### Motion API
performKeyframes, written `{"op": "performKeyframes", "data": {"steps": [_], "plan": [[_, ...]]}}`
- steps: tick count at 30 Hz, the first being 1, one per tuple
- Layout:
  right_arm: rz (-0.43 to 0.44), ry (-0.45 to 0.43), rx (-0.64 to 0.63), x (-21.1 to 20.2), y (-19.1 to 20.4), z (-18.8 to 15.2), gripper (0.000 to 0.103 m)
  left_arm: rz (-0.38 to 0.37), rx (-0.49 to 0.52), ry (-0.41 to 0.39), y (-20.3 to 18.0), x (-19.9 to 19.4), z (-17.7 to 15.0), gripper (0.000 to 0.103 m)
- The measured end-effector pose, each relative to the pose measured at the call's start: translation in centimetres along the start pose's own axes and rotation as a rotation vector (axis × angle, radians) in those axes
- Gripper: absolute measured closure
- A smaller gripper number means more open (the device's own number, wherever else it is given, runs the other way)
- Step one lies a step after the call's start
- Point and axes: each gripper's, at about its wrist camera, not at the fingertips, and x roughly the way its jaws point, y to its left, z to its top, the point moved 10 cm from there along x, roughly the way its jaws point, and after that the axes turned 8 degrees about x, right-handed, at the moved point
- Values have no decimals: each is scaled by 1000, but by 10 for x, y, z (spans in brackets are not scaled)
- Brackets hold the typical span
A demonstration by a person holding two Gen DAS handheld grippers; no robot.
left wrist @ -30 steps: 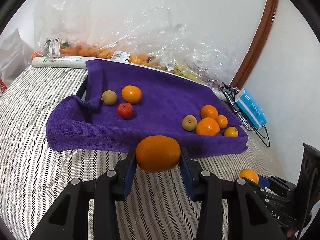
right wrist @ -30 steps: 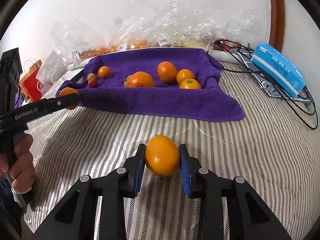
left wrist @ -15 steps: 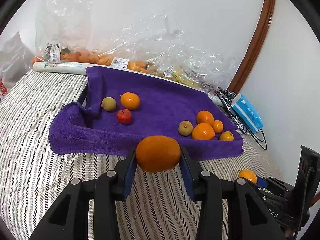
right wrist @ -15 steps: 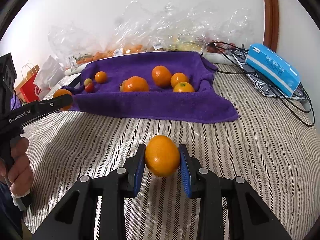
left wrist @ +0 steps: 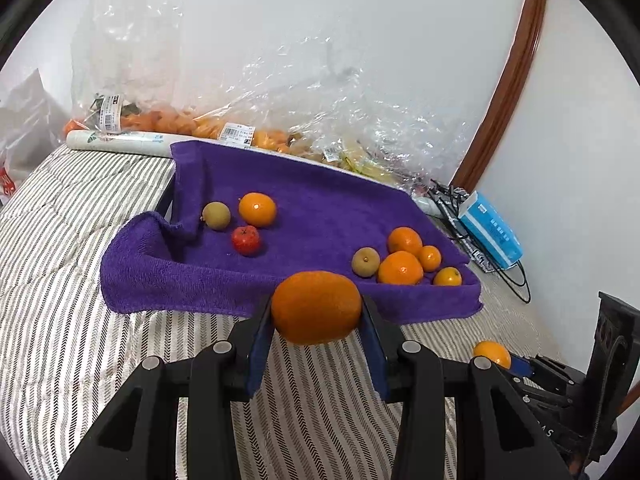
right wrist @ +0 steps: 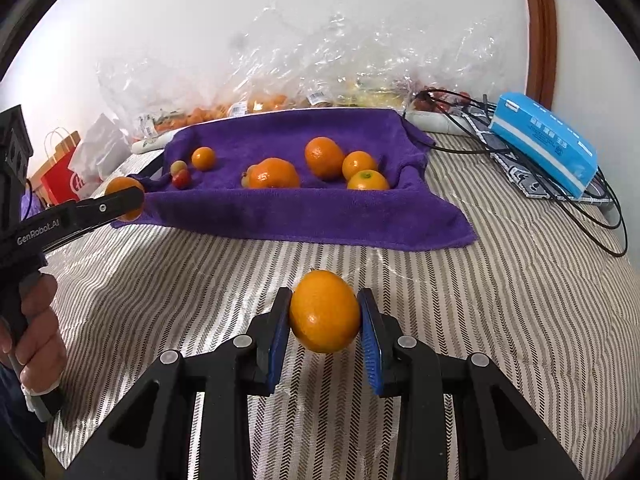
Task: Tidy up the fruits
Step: 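Hold both grasped oranges above the bedspread in front of the towel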
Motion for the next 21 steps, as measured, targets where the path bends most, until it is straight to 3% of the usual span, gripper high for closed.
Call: {"op": "performKeyframes", "data": {"steps": [21], "plan": [[20, -62, 30, -12, -4, 7, 70, 18, 55, -24, -7, -1, 1, 64]]}}
